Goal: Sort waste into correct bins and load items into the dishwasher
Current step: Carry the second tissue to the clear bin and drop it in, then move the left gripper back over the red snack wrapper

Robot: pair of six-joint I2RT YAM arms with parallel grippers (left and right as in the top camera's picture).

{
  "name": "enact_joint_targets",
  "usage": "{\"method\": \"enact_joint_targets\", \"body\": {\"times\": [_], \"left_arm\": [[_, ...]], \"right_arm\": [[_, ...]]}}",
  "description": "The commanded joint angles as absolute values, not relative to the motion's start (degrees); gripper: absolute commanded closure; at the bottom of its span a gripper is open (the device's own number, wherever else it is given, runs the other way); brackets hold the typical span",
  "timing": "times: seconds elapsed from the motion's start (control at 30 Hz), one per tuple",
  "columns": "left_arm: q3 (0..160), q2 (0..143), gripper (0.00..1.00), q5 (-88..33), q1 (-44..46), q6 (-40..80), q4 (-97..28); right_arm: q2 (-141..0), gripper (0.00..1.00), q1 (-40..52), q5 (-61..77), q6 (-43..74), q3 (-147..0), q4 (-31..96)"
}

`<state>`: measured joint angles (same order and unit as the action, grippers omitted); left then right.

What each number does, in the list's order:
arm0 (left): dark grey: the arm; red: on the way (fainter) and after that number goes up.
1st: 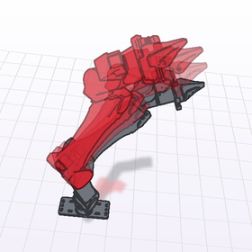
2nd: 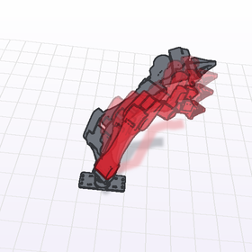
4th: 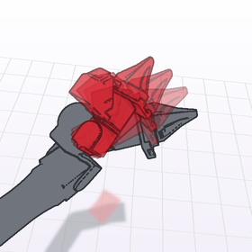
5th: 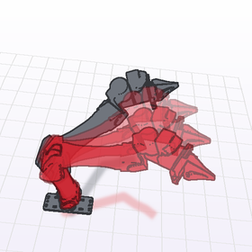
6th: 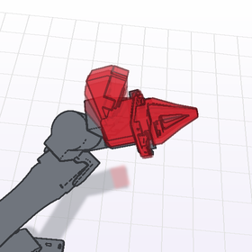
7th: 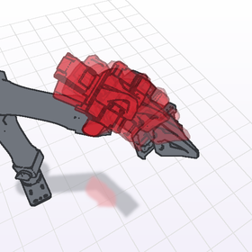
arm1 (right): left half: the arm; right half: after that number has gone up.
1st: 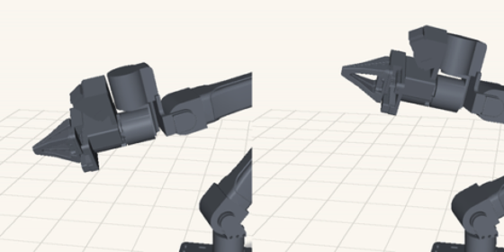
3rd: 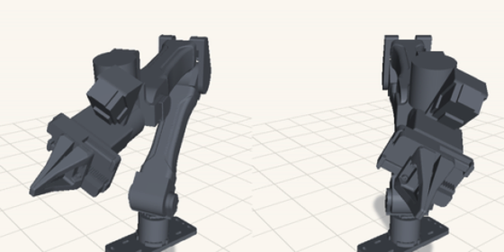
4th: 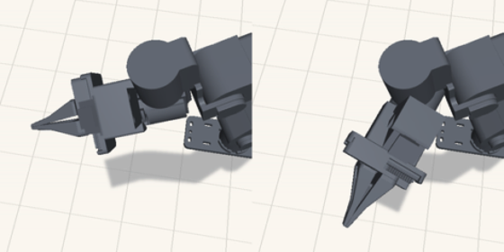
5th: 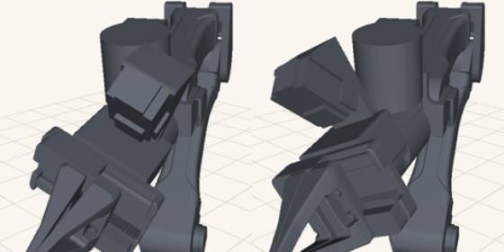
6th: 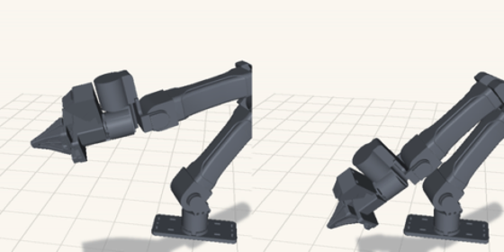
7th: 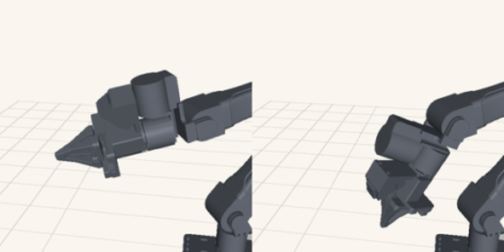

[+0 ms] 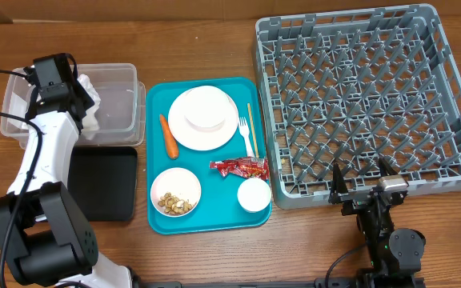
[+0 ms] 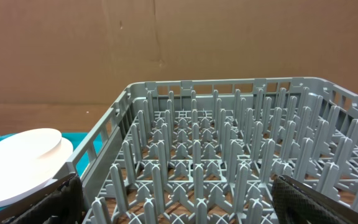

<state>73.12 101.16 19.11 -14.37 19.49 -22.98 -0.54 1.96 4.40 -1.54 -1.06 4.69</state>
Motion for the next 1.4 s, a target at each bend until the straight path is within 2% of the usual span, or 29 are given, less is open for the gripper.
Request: {"method": "enact_joint_targets", "body": {"times": [0.0, 0.2, 0.4, 0.57, 0.73, 1.0, 1.07, 1.37], "left_arm": [[74.7, 100.6, 0.38, 19.4, -14.5, 18.6, -23.0], [76.0, 94.4, 0.32, 10.3, -12.7, 17.5, -25.8], [76.0, 85.2, 0.26, -11.0, -9.3, 17.6, -35.8], [76.0, 84.4, 0.22, -20.8, -6.1, 17.6, -43.6], [75.9, 85.4, 0.15, -21.0, -1.7, 17.5, -51.6], [75.9, 85.8, 0.14, -20.8, 6.5, 17.5, -54.8], [75.9, 85.8, 0.17, -20.4, 8.9, 17.6, -54.8], [75.9, 86.6, 0.19, -5.5, 23.6, 18.0, -52.8]], "right_arm": [[-0.3, 0.0, 1.8, 4.1, -1.7, -0.4, 4.4], [-0.3, 0.0, 1.8, 4.1, -1.7, -0.4, 4.4], [-0.3, 0.0, 1.8, 4.1, -1.7, -0.4, 4.4], [-0.3, 0.0, 1.8, 4.1, -1.7, -0.4, 4.4], [-0.3, 0.0, 1.8, 4.1, -1.7, -0.4, 4.4], [-0.3, 0.0, 1.8, 4.1, -1.7, -0.4, 4.4], [-0.3, 0.0, 1.8, 4.1, -1.7, -0.4, 4.4], [-0.3, 0.0, 1.8, 4.1, -1.7, -0.4, 4.4]]}}
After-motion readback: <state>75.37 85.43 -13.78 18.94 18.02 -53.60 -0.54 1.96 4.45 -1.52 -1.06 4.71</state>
